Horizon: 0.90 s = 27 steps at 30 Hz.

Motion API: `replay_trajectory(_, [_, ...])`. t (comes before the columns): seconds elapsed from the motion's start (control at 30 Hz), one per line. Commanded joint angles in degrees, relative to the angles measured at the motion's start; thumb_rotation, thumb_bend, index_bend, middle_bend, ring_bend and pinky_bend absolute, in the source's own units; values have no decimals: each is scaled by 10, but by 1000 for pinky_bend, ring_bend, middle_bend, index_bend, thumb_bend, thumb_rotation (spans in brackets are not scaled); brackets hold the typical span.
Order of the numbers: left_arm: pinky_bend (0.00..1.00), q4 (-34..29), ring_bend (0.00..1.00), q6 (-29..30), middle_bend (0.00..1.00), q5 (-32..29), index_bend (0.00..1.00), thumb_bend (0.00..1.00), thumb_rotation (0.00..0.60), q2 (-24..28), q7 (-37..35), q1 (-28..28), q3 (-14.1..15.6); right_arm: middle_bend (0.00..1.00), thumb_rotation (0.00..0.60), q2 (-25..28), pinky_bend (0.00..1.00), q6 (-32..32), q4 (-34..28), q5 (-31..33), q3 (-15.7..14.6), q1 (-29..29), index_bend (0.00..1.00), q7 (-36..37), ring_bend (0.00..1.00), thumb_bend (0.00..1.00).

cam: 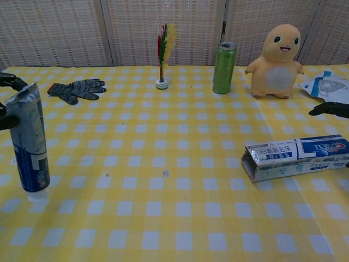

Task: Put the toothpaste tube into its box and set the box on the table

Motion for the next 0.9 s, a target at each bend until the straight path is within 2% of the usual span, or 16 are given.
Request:
replay_trajectory(0.03, [1000,-4,1000,4,1000,2,784,395,600,3,1,2,3,1,600,-23,0,-28,27,32,10,22,14,-18,45,309])
replay_trajectory(0.2, [1000,-5,1000,8,1000,2,784,396,600,5,0,3,5,18,600,-53,1,-49,59,63,14,43,32,-35,60,309])
replay_trajectory(0.33, [1000,-2,1000,10,1000,0,783,398,600,8,-5,3,6,32,600,-69,56,-48,69,72,13,49,57,-39,76,309])
replay_trajectory(0.6, [1000,6,1000,8,1000,-3,784,399,600,8,-13,-1,6,146,600,-94,202,-19,91,60,8,46,216,-32,187,309])
replay_trajectory(0.9, [1000,8,1000,9,1000,-6,784,399,600,8,-15,-2,7,243,600,-118,293,0,118,51,6,45,336,-20,264,308])
